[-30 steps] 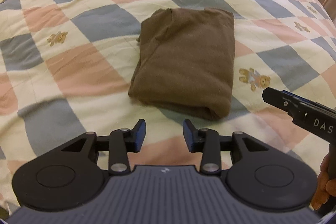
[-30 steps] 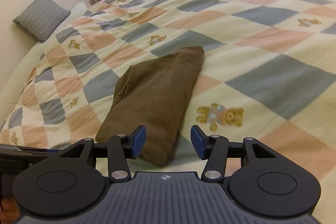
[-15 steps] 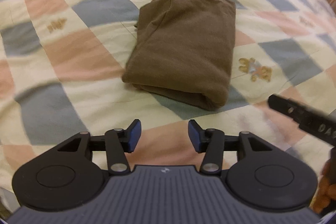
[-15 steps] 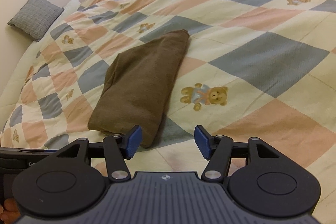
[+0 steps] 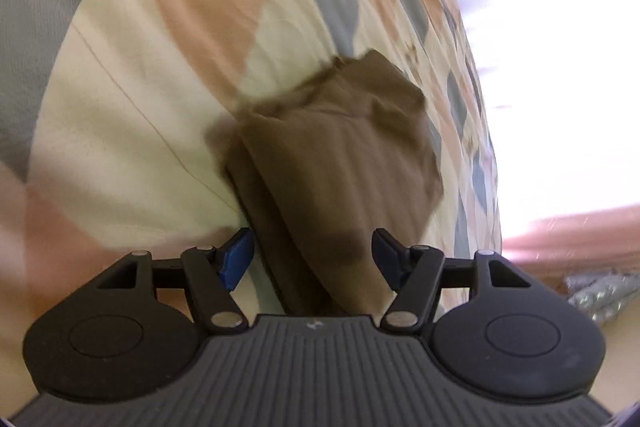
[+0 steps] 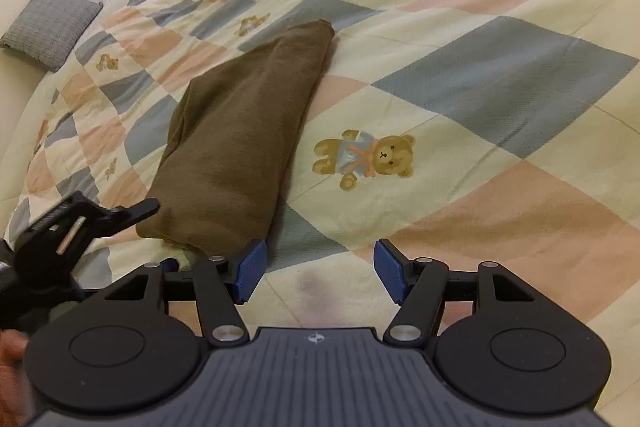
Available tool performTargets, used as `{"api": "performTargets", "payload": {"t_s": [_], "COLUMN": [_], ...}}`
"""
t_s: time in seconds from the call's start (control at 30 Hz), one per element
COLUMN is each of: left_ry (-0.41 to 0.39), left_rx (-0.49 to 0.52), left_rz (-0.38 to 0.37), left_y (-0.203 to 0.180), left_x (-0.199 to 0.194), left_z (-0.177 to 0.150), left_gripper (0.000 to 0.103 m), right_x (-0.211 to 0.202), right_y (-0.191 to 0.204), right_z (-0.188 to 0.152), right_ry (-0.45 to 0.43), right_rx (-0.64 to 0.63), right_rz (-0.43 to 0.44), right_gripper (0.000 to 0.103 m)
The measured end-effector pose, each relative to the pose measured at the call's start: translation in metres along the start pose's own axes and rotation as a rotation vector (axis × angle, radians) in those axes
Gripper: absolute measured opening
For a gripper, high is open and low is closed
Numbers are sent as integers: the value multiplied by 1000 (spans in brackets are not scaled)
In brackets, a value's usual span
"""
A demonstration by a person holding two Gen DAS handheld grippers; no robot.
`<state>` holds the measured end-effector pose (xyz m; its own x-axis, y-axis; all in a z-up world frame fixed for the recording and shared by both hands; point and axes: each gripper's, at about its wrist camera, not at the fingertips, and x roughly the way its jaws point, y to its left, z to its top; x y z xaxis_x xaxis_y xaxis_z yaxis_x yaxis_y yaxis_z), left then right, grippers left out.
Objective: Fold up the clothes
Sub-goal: 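Grasp the folded brown bundle with the right gripper while the left gripper grasps its other end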
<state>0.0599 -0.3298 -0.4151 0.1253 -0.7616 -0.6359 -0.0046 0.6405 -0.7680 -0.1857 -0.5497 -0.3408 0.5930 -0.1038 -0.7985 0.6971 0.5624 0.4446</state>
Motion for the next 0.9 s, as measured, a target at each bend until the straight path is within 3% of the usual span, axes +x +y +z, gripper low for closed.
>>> {"api": "performTargets", "payload": {"t_s": [0.27, 0.33, 0.5, 0.7, 0.77, 0.87, 0.9], "left_ry": [-53, -59, -35, -3, 8, 29, 35], "left_rx": [56, 77, 67, 6, -17, -25, -20], "left_rz": [-88, -106, -112, -117, -122, -123, -121], "left_y": [8, 1, 7, 10, 11, 9, 8], "left_x": [25, 25, 29, 36, 38, 39, 39], "left_z": [3, 6, 11, 18, 21, 27, 29], "left_gripper": [59, 37, 39, 46, 46, 40, 37], "right_x": [26, 33, 59, 130, 150, 177, 184], "right_y": [-12, -22, -52, -71, -68, -49, -40], "right_z": [19, 30, 80, 153, 164, 173, 175], "right_ry": [9, -8, -48, 64, 112, 212, 247], "right_rx": [9, 67, 280, 360, 369, 294, 255], "right_rz": [25, 112, 353, 475, 515, 578, 570], "right_gripper": [65, 65, 70, 90, 91, 85, 75]}}
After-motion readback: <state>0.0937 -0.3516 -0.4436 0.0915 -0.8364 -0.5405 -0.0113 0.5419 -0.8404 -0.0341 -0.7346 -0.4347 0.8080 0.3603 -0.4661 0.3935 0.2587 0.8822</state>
